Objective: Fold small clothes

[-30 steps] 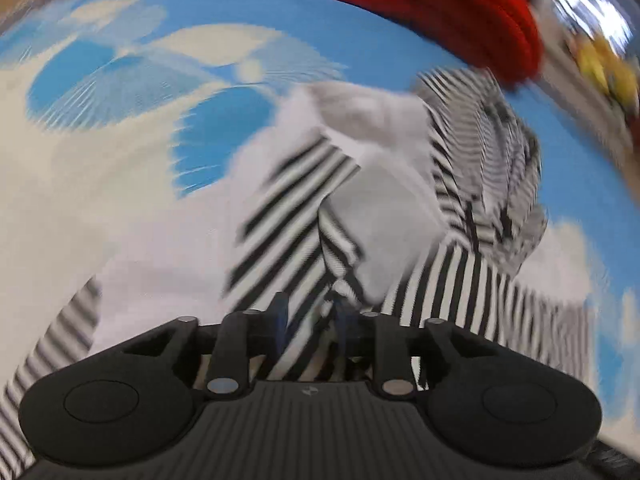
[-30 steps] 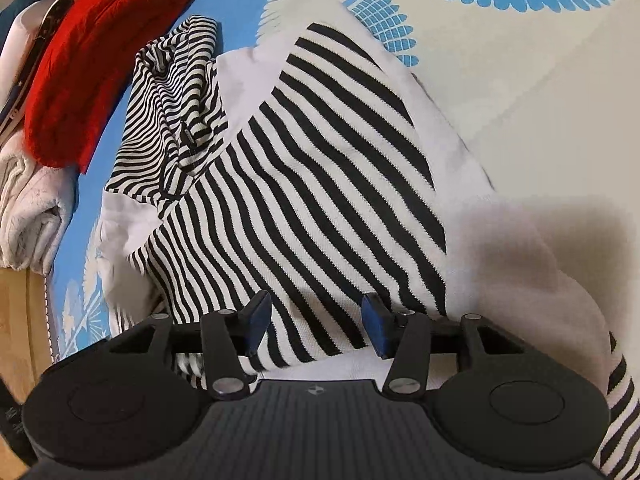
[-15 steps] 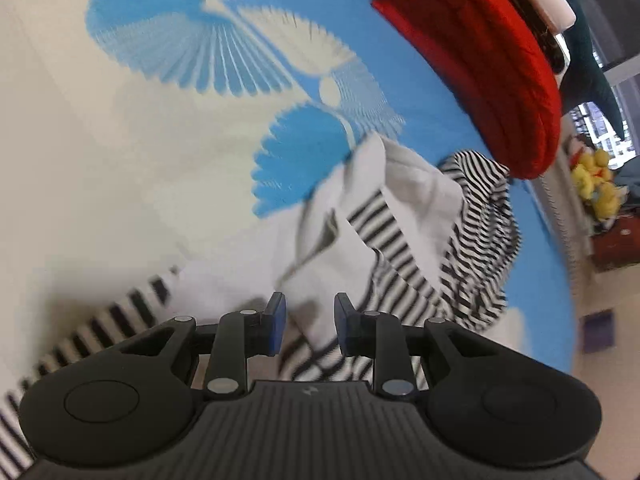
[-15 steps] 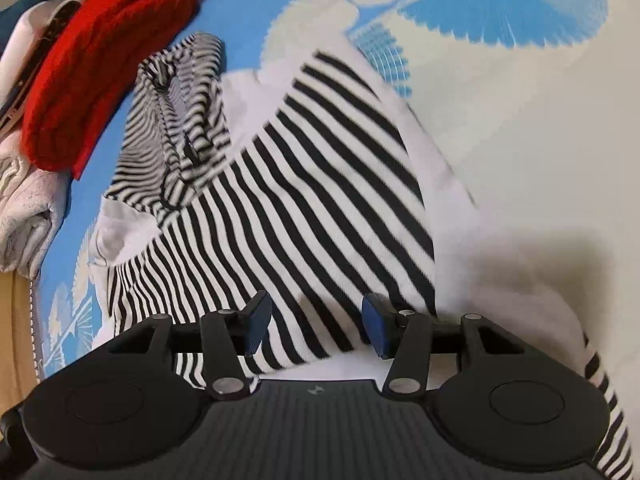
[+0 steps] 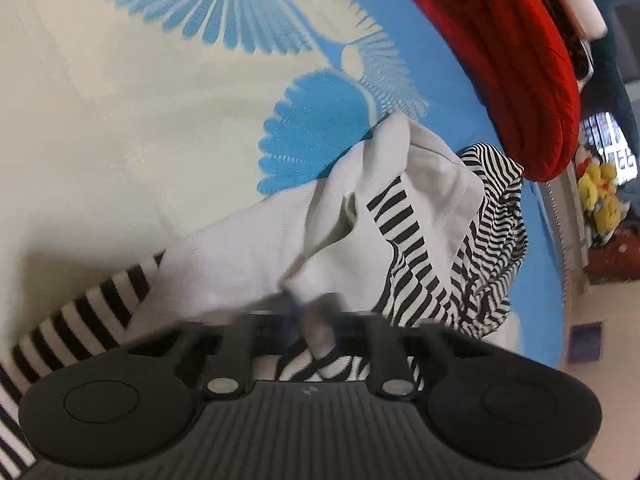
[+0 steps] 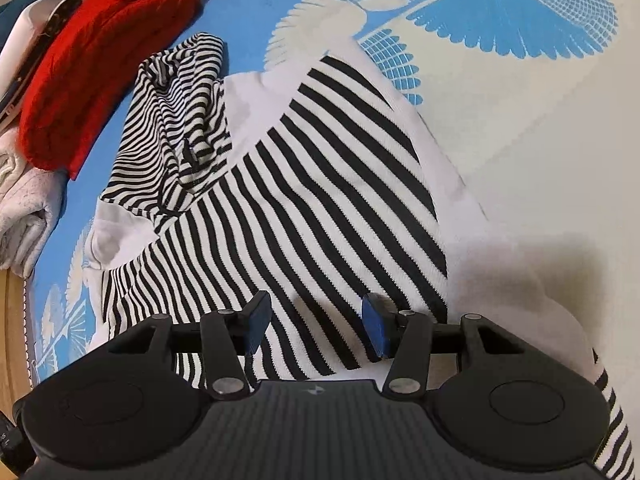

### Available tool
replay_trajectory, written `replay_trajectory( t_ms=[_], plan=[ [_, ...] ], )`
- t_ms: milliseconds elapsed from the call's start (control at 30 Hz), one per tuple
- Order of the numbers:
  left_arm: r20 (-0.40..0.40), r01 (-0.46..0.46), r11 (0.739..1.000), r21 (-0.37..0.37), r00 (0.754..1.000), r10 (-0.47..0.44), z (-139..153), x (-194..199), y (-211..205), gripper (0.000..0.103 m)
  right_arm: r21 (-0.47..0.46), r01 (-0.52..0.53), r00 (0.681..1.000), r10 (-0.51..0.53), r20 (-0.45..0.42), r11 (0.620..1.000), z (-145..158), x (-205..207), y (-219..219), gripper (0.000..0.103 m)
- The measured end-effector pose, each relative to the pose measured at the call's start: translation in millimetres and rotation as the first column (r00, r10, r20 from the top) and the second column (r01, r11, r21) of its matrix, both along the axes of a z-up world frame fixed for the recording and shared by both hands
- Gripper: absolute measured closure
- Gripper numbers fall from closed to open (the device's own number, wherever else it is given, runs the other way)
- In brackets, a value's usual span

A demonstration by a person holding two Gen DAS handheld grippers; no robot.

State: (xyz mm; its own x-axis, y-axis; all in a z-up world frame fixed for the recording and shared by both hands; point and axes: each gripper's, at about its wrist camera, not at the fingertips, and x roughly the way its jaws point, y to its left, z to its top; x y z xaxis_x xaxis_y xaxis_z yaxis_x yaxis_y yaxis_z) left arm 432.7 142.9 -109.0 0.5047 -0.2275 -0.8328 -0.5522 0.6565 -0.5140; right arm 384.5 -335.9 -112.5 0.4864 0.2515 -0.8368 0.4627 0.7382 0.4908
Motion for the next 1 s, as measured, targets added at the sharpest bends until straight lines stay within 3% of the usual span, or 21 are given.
replay_trajectory(
  t_ms=[167, 300, 367, 433, 500, 533, 600, 667, 700, 767, 833, 933, 1000],
  plan=[
    [0.091, -0.016, 0.984, 0.178, 0.996, 0.000, 46, -21, -13, 0.100, 0.015, 0.019, 1.000, -0.019, -0.008, 1.000, -3, -1, -5, 0.051],
    [0.009, 0.015, 0.959, 0.282, 1.000, -0.019, 41, -16, -19, 0.098, 0.018, 0.047, 0.999, -0.047, -0.013, 0.999, -4, -3, -11, 0.051],
    [0.028, 0.018, 0.931, 0.365, 0.999, -0.030, 51, -17, -24, 0.098, 0.019, 0.063, 0.998, -0.063, -0.024, 0.998, -7, -5, -14, 0.052],
    [0.097, 0.048, 0.902, 0.429, 0.990, -0.099, 67, -18, -36, 0.098, 0.004, 0.076, 0.997, -0.076, -0.034, 0.997, -6, -7, -14, 0.052],
    [0.127, 0.108, 0.897, 0.429, 0.976, -0.178, 69, -16, -45, 0.094, -0.023, 0.083, 0.996, -0.084, -0.033, 0.996, -4, -8, -14, 0.052],
    [0.103, 0.151, 0.913, 0.379, 0.974, -0.204, 60, -12, -45, 0.094, -0.038, 0.083, 0.996, -0.085, -0.031, 0.996, -3, -8, -15, 0.052],
    [-0.010, 0.202, 0.950, 0.237, 0.978, -0.206, 31, -4, -37, 0.094, -0.069, 0.087, 0.996, -0.089, -0.028, 0.994, -4, -8, -18, 0.057],
    [-0.150, 0.219, 0.958, 0.185, 0.970, -0.192, 4, -2, -31, 0.094, -0.057, 0.106, 0.993, -0.108, -0.039, 0.993, -7, -9, -25, 0.070],
    [-0.148, 0.208, 0.963, 0.174, 0.972, -0.184, 2, -4, -29, 0.093, -0.046, 0.123, 0.991, -0.125, -0.043, 0.991, -9, -11, -30, 0.073],
    [-0.134, 0.220, 0.956, 0.192, 0.971, -0.197, 12, -3, -31, 0.093, -0.043, 0.144, 0.988, -0.146, -0.047, 0.989, -10, -12, -37, 0.081],
    [-0.071, 0.251, 0.934, 0.255, 0.968, -0.240, 32, -4, -38, 0.089, -0.068, 0.155, 0.987, -0.158, -0.034, 0.985, -7, -13, -42, 0.083],
    [-0.030, 0.293, 0.906, 0.306, 0.954, -0.299, 42, -4, -46, 0.087, -0.226, 0.203, 0.976, -0.217, -0.036, 0.953, 0, -13, -51, 0.073],
    [-0.048, 0.304, 0.902, 0.307, 0.951, -0.304, 38, -2, -47, 0.087, -0.259, 0.263, 0.957, -0.285, -0.051, 0.929, 2, -18, -63, 0.072]
  ],
)
